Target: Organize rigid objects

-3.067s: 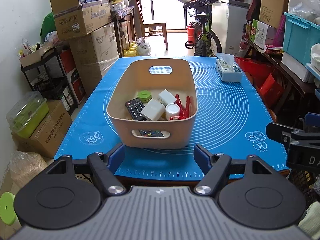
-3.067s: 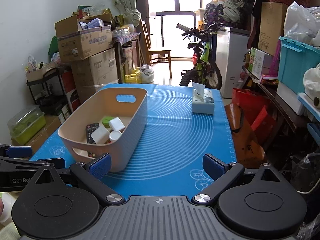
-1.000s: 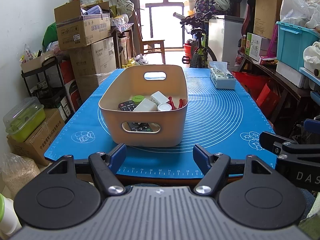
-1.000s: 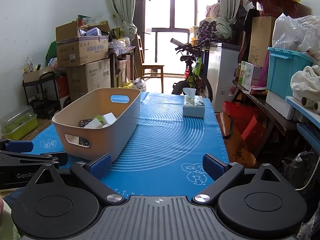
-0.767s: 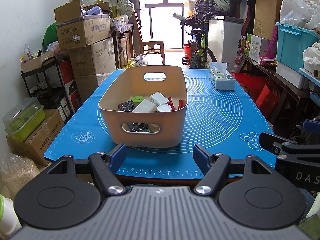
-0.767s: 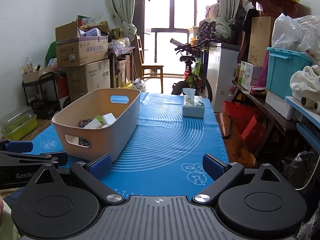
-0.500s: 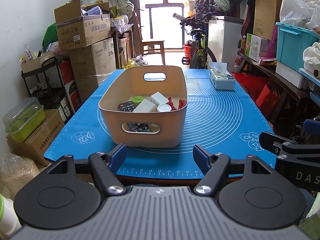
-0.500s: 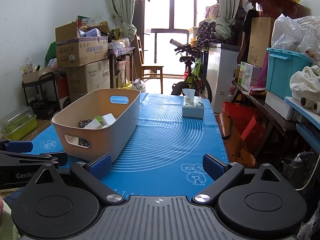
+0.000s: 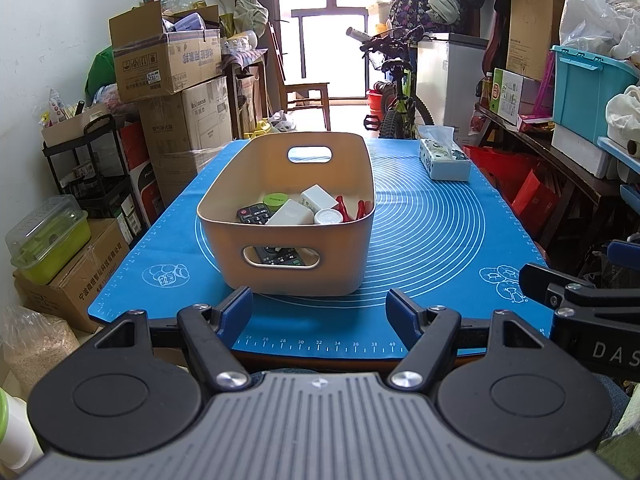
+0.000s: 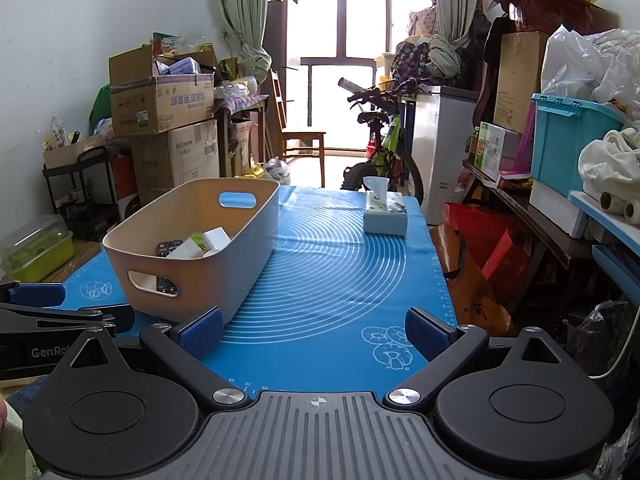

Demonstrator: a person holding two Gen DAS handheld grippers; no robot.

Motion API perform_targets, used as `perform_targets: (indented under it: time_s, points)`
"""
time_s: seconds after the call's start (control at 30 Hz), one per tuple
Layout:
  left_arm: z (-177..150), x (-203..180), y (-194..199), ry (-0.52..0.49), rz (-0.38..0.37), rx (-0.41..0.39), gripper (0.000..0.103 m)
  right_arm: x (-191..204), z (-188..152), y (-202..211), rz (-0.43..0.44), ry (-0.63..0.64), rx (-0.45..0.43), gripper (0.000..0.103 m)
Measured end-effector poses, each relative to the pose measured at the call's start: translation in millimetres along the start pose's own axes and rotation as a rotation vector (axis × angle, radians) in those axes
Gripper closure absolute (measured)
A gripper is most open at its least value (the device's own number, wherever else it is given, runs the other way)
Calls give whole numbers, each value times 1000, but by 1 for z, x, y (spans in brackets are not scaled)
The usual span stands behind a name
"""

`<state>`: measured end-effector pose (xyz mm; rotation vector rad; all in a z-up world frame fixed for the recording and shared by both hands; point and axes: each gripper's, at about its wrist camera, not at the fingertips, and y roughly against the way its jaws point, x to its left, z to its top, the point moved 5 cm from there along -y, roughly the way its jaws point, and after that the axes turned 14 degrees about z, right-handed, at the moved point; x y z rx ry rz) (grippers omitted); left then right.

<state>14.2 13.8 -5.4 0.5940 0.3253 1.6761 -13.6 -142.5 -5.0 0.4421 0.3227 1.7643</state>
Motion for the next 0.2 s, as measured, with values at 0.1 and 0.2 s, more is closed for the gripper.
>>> perform_targets:
  time_s: [0.1,0.2]
  points:
    - [0,0,0,0,0,0,28,0,0,0,0,0,0,6]
    - [0,0,0,0,0,0,28,0,0,0,0,0,0,6]
